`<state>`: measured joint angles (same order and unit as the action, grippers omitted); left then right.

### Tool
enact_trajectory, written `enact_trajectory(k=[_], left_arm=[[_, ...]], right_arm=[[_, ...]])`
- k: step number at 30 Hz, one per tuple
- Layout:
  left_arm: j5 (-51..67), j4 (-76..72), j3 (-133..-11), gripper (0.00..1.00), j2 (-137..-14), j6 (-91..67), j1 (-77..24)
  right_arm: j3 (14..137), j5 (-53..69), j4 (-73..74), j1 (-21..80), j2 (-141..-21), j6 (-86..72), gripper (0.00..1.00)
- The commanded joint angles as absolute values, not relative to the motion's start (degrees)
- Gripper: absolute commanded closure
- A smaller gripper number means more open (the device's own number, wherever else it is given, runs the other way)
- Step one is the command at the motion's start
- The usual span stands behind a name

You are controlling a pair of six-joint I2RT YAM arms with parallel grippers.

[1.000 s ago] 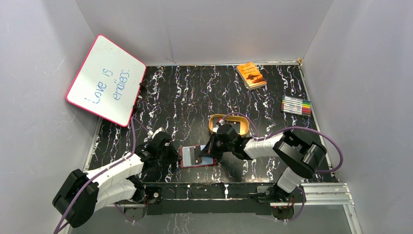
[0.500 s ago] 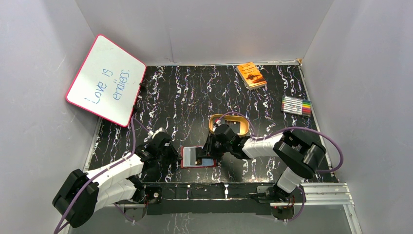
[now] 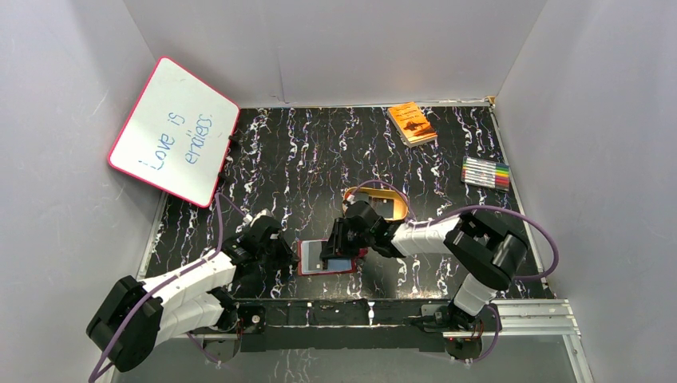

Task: Put the credit cards into the card holder
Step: Insert the credit card into the card holder.

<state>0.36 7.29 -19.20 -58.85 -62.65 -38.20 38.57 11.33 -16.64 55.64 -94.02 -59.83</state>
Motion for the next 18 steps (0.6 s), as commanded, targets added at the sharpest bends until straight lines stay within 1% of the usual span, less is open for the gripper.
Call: enact_trajectory(k=[1, 11, 18], left_arm=[[2.01, 10.46, -17.49, 0.98, -59.94, -62.14, -38.23], [2.34, 9.85, -17.58, 0.98, -60.48, -61.95, -38.22], [1.28, 10.76, -18.06, 0.98, -60.04, -61.62, -38.23]], right_arm=[[41.93, 11.93, -15.83, 56.4, -95.5, -57.69, 0.65], [45.1, 11.66, -12.77, 57.48, -97.1, -55.38, 0.62], [47.01, 9.09, -8.94, 58.17, -96.62, -53.33, 0.59]])
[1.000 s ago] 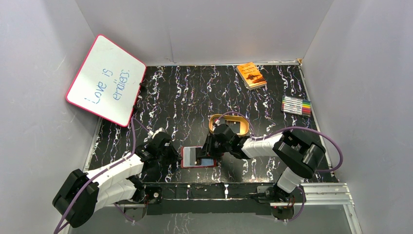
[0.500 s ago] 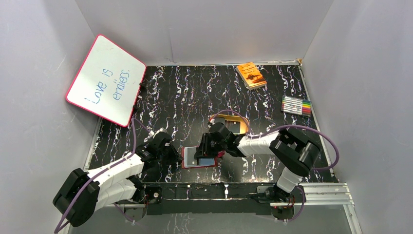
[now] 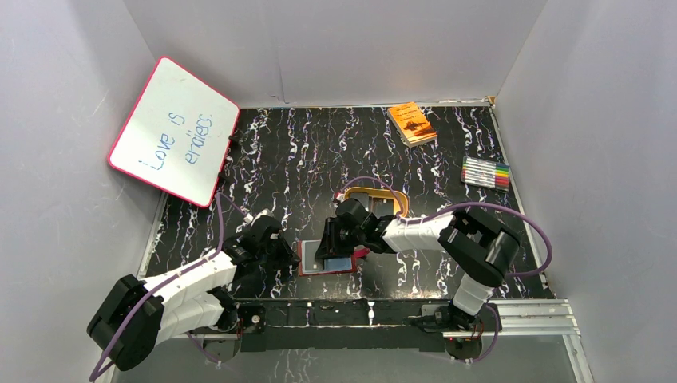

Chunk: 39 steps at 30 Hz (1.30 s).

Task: Put the credit cards into the card holder
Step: Insert the credit card into the card holder.

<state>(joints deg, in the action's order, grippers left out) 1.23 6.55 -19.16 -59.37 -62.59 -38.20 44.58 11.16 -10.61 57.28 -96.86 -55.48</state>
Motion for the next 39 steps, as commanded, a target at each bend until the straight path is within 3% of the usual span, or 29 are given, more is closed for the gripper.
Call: enact_trajectory(k=[1, 19, 22, 29, 30, 31, 35, 39], left_arm=[[1.24, 10.64, -18.1, 0.98, -60.03, -61.56, -38.17], [2.14, 10.07, -20.51, 0.98, -61.87, -59.36, -38.23], [0.82, 12.41, -20.93, 0.96, -60.34, -59.11, -38.23], [-5.34, 19.46, -23.99, 0.8, -55.9, -57.83, -38.19], [-5.45, 20.13, -24.61, 0.77, -55.33, -57.53, -38.23], [-5.18, 20.46, -25.31, 0.69, -54.56, -56.92, -38.23], [-5.17, 24.47, -29.7, 0.36, -50.63, -54.0, -38.23], [-7.36, 26.49, -33.87, 0.24, -44.66, -48.94, -38.23]], right_arm=[[47.43, 9.06, -8.78, 58.29, -96.72, -52.78, 0.59], [52.92, 7.96, -5.22, 61.5, -98.48, -47.19, 0.51], [52.33, 6.82, -4.96, 61.49, -96.95, -47.38, 0.36], [54.59, 2.95, 0.69, 61.46, -92.81, -46.43, 0.28], [54.95, 2.01, 3.03, 61.51, -91.59, -46.09, 0.19], [55.18, 0.9, 4.9, 61.5, -89.45, -45.55, 0.06], [57.66, -13.2, 16.28, 61.41, -79.66, -40.88, 0.05], [56.78, -22.6, 17.98, 59.43, -69.88, -32.78, 0.06]])
